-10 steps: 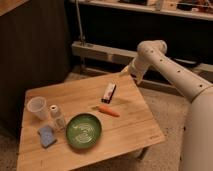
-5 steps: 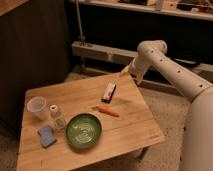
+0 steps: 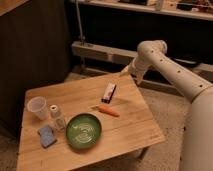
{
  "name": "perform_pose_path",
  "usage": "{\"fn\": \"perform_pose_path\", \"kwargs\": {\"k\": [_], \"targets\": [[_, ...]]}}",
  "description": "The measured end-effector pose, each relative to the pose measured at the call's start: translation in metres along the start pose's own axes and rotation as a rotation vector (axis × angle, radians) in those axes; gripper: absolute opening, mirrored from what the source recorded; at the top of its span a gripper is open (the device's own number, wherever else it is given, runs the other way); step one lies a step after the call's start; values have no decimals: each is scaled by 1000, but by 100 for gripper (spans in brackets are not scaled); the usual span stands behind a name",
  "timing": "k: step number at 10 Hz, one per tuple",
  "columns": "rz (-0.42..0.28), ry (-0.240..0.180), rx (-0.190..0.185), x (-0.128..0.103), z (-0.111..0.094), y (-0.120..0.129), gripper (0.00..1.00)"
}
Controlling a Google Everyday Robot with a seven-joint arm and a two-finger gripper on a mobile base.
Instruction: Push the eraser across the table
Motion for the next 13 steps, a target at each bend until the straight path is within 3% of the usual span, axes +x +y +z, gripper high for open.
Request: {"fn": "perform_pose_path", "kwargs": {"k": [8, 10, 13], "targets": [[6, -8, 10, 1, 2, 0, 69], [39, -49, 75, 1, 19, 6, 60], [98, -138, 176, -8, 70, 21, 29]]}}
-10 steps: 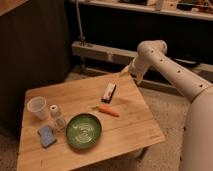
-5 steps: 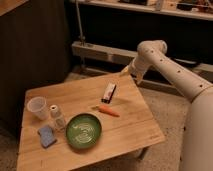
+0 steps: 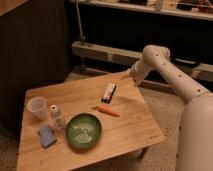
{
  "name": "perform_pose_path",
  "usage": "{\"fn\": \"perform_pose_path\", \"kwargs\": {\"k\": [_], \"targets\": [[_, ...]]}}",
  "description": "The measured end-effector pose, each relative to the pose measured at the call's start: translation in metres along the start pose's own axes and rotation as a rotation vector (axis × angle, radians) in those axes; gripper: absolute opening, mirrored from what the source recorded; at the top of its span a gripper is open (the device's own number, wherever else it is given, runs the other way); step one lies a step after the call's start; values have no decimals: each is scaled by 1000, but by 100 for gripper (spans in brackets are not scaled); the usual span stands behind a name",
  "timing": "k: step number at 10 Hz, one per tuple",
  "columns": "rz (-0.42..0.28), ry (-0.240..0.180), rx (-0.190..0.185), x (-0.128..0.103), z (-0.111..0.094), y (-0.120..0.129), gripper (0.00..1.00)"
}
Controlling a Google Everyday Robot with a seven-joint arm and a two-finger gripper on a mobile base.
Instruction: Push the eraser across the table
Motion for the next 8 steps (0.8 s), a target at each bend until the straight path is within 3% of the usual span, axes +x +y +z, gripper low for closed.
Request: {"fn": "perform_pose_path", "kwargs": {"k": [2, 3, 5, 8], "targets": [[10, -34, 39, -7, 23, 2, 9], [7, -28, 53, -9, 29, 0, 2], [-18, 8, 57, -14, 46, -1, 0], [-57, 54, 24, -17, 82, -6, 0]]}}
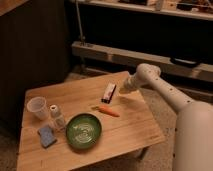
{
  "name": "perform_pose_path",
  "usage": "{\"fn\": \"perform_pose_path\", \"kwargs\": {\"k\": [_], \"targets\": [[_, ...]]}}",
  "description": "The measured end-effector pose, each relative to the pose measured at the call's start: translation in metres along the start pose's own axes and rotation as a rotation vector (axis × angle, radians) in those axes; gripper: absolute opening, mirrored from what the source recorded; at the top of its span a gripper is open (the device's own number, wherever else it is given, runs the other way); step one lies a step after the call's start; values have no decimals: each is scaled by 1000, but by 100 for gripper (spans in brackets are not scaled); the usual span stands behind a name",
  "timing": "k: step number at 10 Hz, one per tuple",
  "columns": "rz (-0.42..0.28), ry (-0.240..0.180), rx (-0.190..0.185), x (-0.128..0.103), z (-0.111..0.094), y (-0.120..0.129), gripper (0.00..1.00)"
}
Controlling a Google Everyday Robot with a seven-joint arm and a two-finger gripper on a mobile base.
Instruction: Push the eraser across the table
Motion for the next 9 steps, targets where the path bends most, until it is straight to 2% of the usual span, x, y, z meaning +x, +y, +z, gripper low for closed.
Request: {"fn": "perform_pose_path", "kwargs": {"k": [4, 9], "targets": [[-2, 28, -1, 12, 10, -3, 0], [-35, 29, -17, 14, 31, -19, 0]]}}
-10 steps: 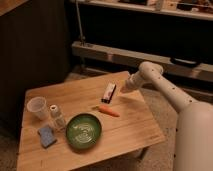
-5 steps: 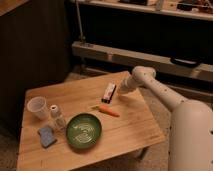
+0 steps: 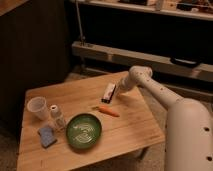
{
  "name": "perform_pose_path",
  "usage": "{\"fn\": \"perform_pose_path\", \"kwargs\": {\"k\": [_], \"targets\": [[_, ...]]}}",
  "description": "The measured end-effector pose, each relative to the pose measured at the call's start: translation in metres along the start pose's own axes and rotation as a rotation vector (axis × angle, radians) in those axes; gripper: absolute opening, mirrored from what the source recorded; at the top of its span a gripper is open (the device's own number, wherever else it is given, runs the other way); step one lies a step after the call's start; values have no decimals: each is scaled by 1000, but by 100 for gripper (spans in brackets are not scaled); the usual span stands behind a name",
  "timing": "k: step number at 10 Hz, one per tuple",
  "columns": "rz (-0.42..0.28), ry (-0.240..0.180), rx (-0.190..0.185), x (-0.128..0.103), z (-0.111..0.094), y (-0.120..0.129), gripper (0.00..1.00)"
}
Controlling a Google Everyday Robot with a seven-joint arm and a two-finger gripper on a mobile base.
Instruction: Push the eraser across the table
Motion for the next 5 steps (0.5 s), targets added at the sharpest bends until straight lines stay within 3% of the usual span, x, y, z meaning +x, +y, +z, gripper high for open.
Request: {"fn": "perform_pose_path", "kwargs": {"k": [5], "targets": [[-56, -27, -19, -4, 27, -28, 0]]}}
